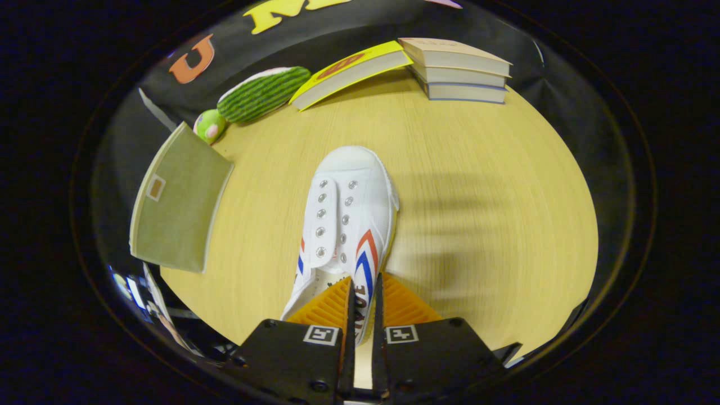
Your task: Open the storage box then place both shoes into the box .Put the left shoe in first, then the right shoe, with the right side of both shoes facing outward in a uniform manner.
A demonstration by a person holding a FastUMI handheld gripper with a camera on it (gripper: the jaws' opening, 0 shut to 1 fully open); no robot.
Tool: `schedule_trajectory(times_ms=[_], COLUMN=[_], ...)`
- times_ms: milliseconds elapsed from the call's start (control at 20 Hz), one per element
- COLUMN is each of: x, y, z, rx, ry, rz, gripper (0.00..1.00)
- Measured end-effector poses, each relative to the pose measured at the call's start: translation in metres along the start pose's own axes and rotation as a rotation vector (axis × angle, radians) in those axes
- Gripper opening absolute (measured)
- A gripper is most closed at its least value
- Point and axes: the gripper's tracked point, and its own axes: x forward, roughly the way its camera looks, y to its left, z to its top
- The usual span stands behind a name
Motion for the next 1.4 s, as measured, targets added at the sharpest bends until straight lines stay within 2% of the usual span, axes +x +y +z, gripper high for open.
schedule_trajectory(times_ms=[150,400,700,850,1100,1400], x=[-0.013,-0.072,-0.145,-0.167,-0.171,-0.13], y=[0.012,0.061,0.156,0.206,0.275,0.339], z=[0.008,0.039,0.075,0.082,0.078,0.067], rx=[0.054,0.05,0.028,-0.028,-0.062,0.078], ry=[-0.017,-0.136,-0.278,-0.321,-0.365,-0.367], rz=[0.053,0.068,0.109,0.137,0.152,0.238], gripper=[0.07,0.06,0.06,0.06,0.06,0.06])
